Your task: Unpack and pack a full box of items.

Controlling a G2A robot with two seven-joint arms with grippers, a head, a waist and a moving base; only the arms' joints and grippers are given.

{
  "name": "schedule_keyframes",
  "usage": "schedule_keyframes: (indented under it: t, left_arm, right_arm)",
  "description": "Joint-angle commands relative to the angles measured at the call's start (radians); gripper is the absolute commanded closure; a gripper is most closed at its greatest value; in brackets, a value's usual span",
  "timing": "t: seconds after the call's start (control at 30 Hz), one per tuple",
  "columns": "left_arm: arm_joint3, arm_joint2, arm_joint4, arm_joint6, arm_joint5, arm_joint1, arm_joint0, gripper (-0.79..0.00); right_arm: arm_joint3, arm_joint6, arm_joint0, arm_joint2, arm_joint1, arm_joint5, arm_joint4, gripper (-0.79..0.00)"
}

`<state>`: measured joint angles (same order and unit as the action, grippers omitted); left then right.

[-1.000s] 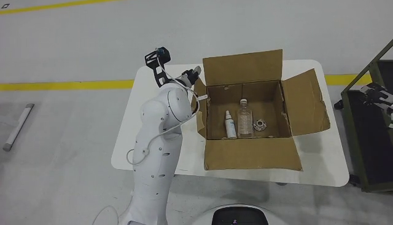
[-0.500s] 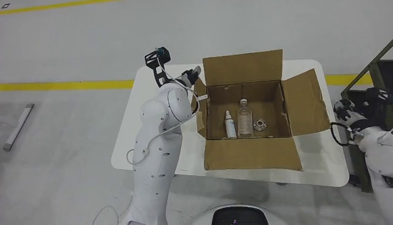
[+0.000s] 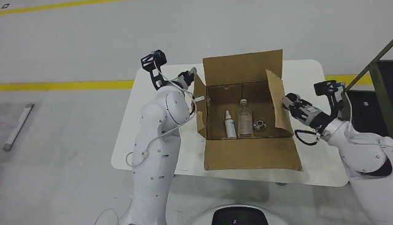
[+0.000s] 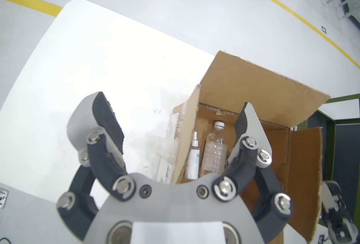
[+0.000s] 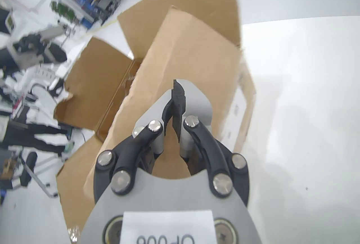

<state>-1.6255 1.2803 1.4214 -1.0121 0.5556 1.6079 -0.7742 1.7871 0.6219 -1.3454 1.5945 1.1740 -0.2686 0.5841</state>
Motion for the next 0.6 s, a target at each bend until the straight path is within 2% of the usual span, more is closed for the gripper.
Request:
schedule_keyframes:
  t: [0.0,0.07,0.1,0.37,0.47,0.57]
  left_arm:
    - [-0.005,0.015,0.026,-0.002,0.005,-0.003,-0.015,-0.339]
    - [-0.014,0.023,0.050,-0.011,0.001,-0.005,-0.026,-0.129]
    - [-0.015,0.026,0.068,-0.016,0.000,-0.007,-0.033,0.000]
    - [0.009,0.015,0.150,-0.118,-0.022,-0.009,-0.080,0.000]
    - [0.015,0.000,0.127,-0.133,-0.035,-0.005,-0.086,0.000]
    - [0.036,-0.018,0.070,-0.130,-0.053,0.001,-0.091,0.000]
  right_arm:
    - [0.005,0.031,-0.006,-0.026,-0.003,-0.015,0.054,0.000]
    - [0.003,0.019,-0.013,-0.037,-0.004,-0.017,0.076,0.000]
    - [0.000,0.020,-0.017,-0.042,-0.002,0.001,0.050,0.000]
    - [0.003,0.040,0.022,-0.006,-0.004,0.131,-0.040,0.000]
    - [-0.012,0.035,0.057,0.004,-0.007,0.174,-0.016,0.000]
    - [-0.055,-0.022,0.106,0.026,-0.005,0.270,-0.033,0.000]
